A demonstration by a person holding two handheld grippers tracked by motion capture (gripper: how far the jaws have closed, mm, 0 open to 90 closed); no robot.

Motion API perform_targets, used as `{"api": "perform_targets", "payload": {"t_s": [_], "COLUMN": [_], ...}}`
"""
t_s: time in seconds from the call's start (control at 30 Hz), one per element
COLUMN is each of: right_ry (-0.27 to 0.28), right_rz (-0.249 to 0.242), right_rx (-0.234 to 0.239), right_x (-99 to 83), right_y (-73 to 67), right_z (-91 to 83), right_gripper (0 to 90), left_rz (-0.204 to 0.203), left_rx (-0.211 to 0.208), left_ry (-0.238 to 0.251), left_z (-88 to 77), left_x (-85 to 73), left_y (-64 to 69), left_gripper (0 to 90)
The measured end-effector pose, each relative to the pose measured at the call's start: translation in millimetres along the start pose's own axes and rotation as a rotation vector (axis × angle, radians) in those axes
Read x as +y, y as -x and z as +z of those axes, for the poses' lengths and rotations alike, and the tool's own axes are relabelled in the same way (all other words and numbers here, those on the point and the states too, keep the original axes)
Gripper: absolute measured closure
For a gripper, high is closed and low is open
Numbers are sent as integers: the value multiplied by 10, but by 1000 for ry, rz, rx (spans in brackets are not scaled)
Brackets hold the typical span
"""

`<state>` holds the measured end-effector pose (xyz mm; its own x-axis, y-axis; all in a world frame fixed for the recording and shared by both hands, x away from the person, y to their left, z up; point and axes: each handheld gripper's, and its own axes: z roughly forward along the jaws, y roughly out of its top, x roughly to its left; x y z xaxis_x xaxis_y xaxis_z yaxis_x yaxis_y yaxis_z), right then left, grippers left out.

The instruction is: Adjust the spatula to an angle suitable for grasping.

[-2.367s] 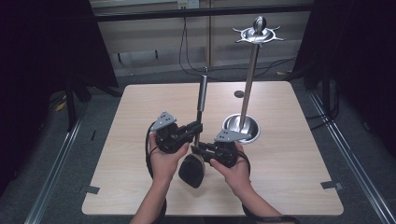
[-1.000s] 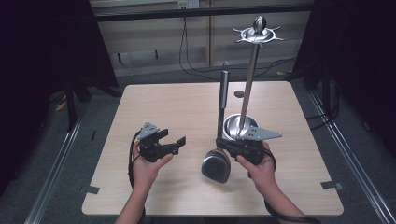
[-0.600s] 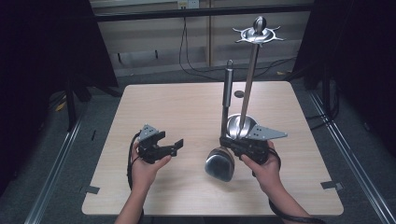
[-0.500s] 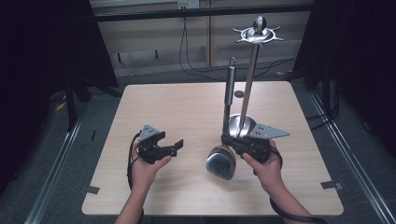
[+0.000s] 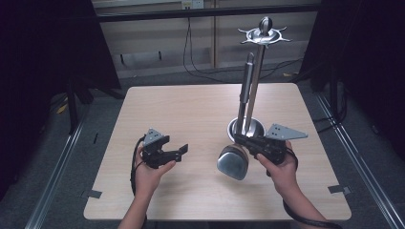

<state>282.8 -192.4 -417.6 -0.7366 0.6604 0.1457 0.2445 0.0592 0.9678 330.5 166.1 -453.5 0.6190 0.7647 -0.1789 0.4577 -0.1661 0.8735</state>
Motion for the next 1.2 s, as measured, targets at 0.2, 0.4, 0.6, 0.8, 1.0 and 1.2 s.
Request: {"api": "perform_targets", "payload": {"t_s": [0.2,0.4,0.6,0.8,1.0,1.2], "right_ry": [25,38,51,56,51,39], "right_rz": [-1,2,6,10,22,20], "right_rx": [-2,-13,-14,-14,-16,-29], "right_x": [46,66,96,108,92,46], "right_y": [32,65,100,135,174,225], "right_z": [-58,-104,-126,-131,-135,-124], "right_gripper": [885,885,885,885,884,883], "left_rz": [3,10,13,15,16,19], "left_rx": [-3,-3,-5,-9,-8,-8], "left_ry": [-6,-4,-5,-1,-6,-7], "left_z": [16,22,26,27,29,30], "left_x": [-10,-2,-2,4,-1,-2], "left_y": [7,24,25,31,25,24], "left_gripper": [149,151,156,157,158,157]}}
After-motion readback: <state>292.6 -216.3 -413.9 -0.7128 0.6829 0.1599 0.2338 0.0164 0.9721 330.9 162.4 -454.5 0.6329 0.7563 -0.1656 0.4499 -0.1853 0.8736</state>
